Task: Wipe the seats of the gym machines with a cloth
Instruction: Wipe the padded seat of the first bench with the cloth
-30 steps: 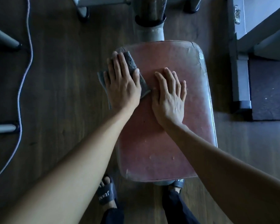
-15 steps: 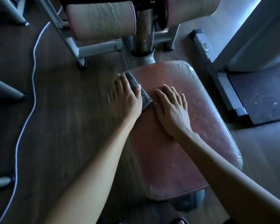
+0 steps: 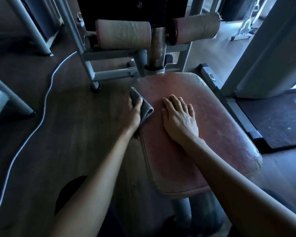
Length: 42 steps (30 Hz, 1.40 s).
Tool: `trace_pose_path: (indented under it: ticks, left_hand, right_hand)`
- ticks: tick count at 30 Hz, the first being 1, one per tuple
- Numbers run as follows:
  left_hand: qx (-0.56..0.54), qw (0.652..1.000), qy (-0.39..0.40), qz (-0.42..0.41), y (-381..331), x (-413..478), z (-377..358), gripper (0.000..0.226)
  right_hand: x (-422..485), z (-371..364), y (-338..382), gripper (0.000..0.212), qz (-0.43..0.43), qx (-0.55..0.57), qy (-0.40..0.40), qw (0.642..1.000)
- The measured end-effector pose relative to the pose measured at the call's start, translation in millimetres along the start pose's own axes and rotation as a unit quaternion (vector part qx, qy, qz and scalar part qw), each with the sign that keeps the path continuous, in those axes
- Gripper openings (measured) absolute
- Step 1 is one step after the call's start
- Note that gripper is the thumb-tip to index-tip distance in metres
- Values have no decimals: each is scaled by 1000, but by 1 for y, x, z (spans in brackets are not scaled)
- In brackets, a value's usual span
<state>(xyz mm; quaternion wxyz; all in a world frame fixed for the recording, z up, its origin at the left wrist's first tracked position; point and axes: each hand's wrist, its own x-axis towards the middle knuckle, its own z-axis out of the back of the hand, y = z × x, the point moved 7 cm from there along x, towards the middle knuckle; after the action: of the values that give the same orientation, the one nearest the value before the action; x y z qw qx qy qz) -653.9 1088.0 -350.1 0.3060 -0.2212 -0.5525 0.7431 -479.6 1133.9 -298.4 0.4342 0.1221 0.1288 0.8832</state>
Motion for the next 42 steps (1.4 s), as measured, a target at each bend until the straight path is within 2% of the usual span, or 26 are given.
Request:
trace_pose_path:
  ticks: [3, 6, 8, 11, 13, 15, 19, 24, 27, 33, 35, 38, 40, 42]
  left_hand:
    - [-58, 997, -11, 42, -15, 15, 4, 70]
    - [-179, 980, 21, 85, -27, 28, -4, 44]
    - [-166, 983, -8, 83, -23, 16, 1, 55]
    - [-39, 998, -29, 50, 4, -14, 6, 91]
    - [47, 998, -12, 31, 7, -36, 4, 88]
    - [70, 997, -12, 34, 0, -38, 3, 71]
    - [28, 998, -13, 46, -3, -22, 1, 61]
    - [49, 998, -35, 7, 7, -66, 5, 84]
    - [59, 997, -38, -7, 11, -90, 6, 86]
    - [14, 997, -24, 66, 1, -59, 4, 84]
    - [24, 998, -38, 51, -9, -85, 9, 81]
    - [-27, 995, -92, 35, -12, -158, 14, 53]
    - [-85, 989, -111, 49, -8, -209, 12, 57]
    - [-102, 988, -107, 51, -15, -223, 11, 64]
  right_hand:
    - [1, 0, 1, 45, 4, -7, -17, 1000]
    - [2, 0, 1, 43, 9, -13, -36, 999]
    - [2, 0, 2, 42, 11, -15, -41, 999]
    - [3, -2, 1, 43, 7, -12, -46, 999]
    - [3, -2, 1, 42, 8, -12, -43, 999]
    - [1, 1, 2, 42, 9, 5, -31, 999]
    - [-31, 12, 2, 41, 27, 27, -33, 999]
    - [-55, 10, -1, 40, 37, 26, -31, 999]
    - [-51, 11, 1, 37, 37, 33, -56, 997]
    - [-52, 11, 0, 38, 34, 34, -62, 997]
    - [-52, 11, 0, 38, 30, 33, -59, 997]
    - [-52, 11, 0, 38, 27, 38, -48, 998]
    - [-53, 11, 0, 39, 28, 43, -41, 998]
    - [-53, 10, -1, 40, 26, 45, -33, 998]
